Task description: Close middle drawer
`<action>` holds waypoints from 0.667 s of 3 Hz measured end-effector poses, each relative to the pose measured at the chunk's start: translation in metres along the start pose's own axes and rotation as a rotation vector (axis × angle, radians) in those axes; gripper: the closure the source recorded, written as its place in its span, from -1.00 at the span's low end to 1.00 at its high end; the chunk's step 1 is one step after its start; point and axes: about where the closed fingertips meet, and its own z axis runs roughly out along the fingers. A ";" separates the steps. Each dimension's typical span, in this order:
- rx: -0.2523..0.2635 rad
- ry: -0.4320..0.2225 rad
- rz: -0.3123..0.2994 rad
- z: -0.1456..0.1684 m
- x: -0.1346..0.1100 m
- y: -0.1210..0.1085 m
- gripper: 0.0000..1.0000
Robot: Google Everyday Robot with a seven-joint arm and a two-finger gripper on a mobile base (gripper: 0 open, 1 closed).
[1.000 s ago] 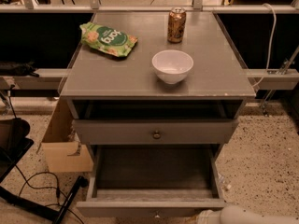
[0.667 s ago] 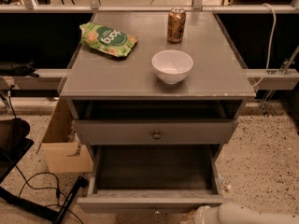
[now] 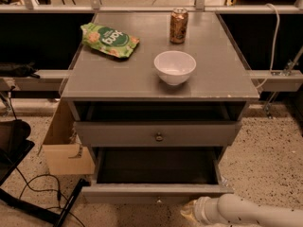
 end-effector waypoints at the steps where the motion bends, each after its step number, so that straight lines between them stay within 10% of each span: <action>1: 0.040 -0.028 -0.023 0.000 -0.029 -0.045 1.00; 2: 0.043 -0.030 -0.025 -0.001 -0.030 -0.046 1.00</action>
Offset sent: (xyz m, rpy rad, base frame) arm 0.1938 -0.0006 0.0722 0.0028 -0.2164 -0.0238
